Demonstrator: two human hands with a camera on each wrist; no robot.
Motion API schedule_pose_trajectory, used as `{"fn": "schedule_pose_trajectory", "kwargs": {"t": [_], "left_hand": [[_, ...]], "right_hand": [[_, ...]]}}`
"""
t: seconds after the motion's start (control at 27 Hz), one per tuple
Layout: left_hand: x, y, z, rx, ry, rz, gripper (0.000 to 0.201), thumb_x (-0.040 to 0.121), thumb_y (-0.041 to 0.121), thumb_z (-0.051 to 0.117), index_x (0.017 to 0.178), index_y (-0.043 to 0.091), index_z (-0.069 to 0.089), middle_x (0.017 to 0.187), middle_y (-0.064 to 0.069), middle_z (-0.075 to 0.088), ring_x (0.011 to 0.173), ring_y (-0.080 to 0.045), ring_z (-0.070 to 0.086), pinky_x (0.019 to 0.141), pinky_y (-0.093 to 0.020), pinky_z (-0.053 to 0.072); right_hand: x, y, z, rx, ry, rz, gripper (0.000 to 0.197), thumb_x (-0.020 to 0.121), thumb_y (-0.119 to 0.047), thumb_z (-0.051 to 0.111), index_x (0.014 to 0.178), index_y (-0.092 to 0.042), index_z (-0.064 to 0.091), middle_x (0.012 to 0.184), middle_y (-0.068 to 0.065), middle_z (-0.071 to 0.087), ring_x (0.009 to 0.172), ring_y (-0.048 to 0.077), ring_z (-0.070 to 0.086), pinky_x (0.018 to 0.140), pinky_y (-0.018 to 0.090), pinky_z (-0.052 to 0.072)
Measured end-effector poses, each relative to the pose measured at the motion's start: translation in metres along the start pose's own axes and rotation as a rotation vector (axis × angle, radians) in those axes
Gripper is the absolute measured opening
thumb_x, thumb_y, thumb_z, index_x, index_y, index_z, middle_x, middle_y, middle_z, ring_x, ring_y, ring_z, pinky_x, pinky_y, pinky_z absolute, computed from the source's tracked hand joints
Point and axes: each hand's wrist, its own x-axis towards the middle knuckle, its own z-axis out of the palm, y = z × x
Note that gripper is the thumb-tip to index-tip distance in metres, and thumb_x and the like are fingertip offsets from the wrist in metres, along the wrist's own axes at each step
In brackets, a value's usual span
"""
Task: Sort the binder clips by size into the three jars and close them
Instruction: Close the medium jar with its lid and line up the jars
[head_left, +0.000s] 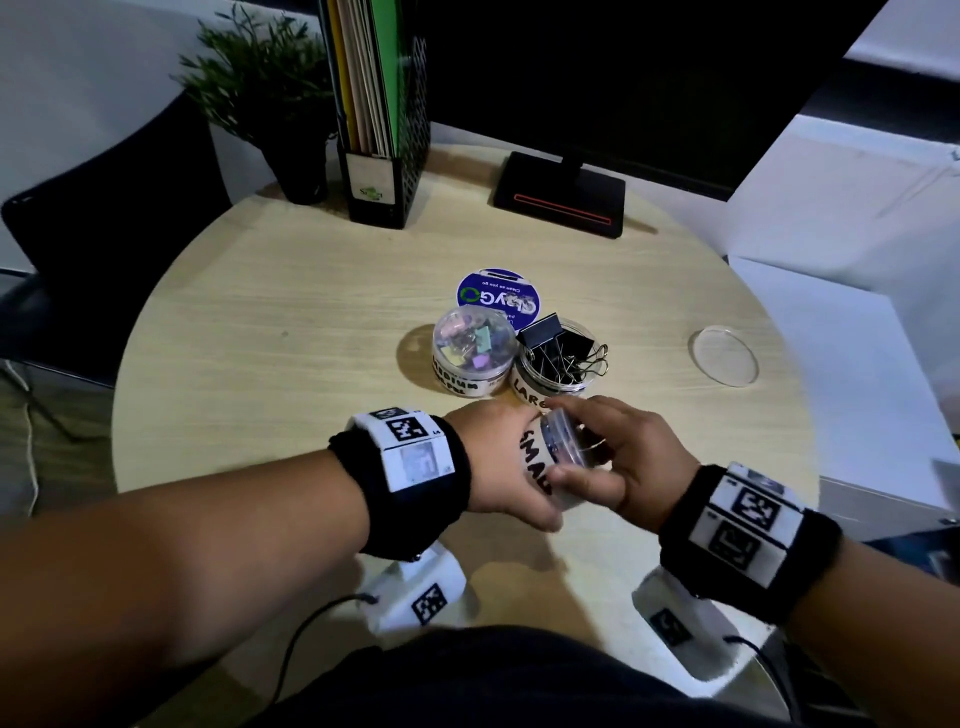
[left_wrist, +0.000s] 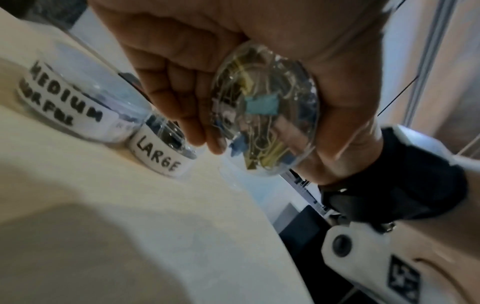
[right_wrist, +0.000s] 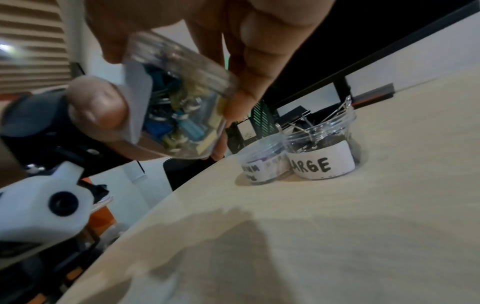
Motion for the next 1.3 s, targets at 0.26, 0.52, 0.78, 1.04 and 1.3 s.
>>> {"fn": "schedule_pose_trajectory", "kwargs": {"t": [0.26,0.52,0.78,1.04,1.3], "left_hand": [[0.011,-0.004,-0.003,0.001,0.080,-0.032,0.068,0.050,0.048,0.081,0.108,0.027,0.052,0.097,0.007,0.063,0.088,-0.015,0.060,0.079,-0.029,0.052],[0.005,-0.004,-0.013,-0.176,-0.162,0.097,0.082,0.033,0.049,0.077,0.106,0.014,0.062,0.100,-0.004,0.070,0.093,-0.019,0.066,0.084,-0.035,0.054],[0.003,0.001,-0.016,-0.042,-0.208,0.051,0.060,0.046,0.038,0.084,0.098,0.017,0.063,0.087,0.000,0.069,0.080,-0.016,0.066,0.073,-0.028,0.055],[0.013,-0.005,-0.005,0.415,0.064,-0.053,0.063,0.050,0.053,0.071,0.100,0.026,0.044,0.086,0.006,0.057,0.077,-0.018,0.057,0.069,-0.029,0.051],[0.015,-0.026,0.017,0.254,0.140,-0.162,0.082,0.051,0.054,0.076,0.120,0.024,0.044,0.107,0.003,0.060,0.094,-0.020,0.058,0.079,-0.030,0.050]], "right_hand": [[0.014,0.001,-0.005,-0.179,-0.088,0.058,0.075,0.074,-0.075,0.027,0.128,-0.026,0.042,0.100,0.005,0.067,0.085,0.022,0.063,0.071,0.026,0.043],[0.003,-0.004,-0.011,-0.189,-0.083,-0.337,0.064,0.087,-0.068,0.027,0.127,-0.019,0.036,0.103,0.011,0.060,0.081,0.018,0.058,0.069,0.022,0.046],[-0.003,-0.002,-0.002,-0.164,-0.069,-0.311,0.064,0.088,-0.067,0.028,0.128,-0.017,0.037,0.097,0.006,0.060,0.077,0.012,0.056,0.069,0.017,0.044],[0.006,0.005,0.029,0.010,0.056,0.197,0.068,0.073,-0.068,0.029,0.121,-0.023,0.046,0.057,-0.014,0.051,0.057,-0.001,0.053,0.057,0.013,0.036],[0.023,0.010,0.036,-0.092,-0.078,0.257,0.081,0.064,-0.075,0.024,0.124,-0.025,0.045,0.089,0.007,0.068,0.088,0.027,0.063,0.069,0.024,0.038]]}}
